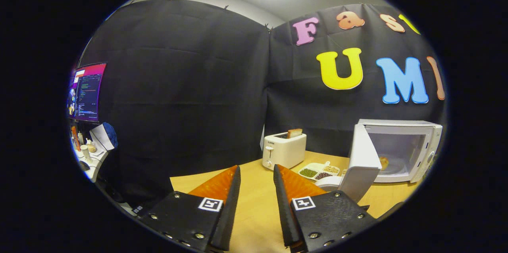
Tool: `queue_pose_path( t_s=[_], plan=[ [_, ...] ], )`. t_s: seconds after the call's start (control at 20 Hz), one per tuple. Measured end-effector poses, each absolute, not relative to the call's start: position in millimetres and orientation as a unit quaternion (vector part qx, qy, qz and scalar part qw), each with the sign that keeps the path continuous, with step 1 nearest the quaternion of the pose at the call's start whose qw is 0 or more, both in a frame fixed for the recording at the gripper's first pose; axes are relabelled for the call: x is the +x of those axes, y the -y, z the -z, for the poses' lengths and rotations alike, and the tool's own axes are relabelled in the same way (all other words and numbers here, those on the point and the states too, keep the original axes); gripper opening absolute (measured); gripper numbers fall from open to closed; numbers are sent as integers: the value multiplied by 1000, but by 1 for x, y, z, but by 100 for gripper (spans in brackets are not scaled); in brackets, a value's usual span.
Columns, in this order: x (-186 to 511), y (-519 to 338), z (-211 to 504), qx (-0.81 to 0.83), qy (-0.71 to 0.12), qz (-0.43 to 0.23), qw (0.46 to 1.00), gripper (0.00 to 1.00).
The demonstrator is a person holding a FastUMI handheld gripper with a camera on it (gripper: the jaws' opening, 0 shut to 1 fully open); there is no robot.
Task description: Open the microwave, put the food inside, and close the microwave door.
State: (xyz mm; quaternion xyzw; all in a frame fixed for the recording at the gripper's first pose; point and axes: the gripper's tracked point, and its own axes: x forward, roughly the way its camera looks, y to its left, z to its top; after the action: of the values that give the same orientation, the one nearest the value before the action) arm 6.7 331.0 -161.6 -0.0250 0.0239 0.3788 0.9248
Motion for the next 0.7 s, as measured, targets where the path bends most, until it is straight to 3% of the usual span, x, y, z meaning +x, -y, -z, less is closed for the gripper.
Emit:
queue_pose_path(
  t_s=[0.3, 0.45, 0.5, 0.7],
  plan=[
    [23, -308, 192, 11, -76, -349, 934, 7],
    [27, -284, 190, -5, -54, -310, 949, 6],
    [27, -269, 188, -14, -46, -293, 955, 1],
    [36, -231, 196, -31, -54, -251, 966, 1]
  ],
)
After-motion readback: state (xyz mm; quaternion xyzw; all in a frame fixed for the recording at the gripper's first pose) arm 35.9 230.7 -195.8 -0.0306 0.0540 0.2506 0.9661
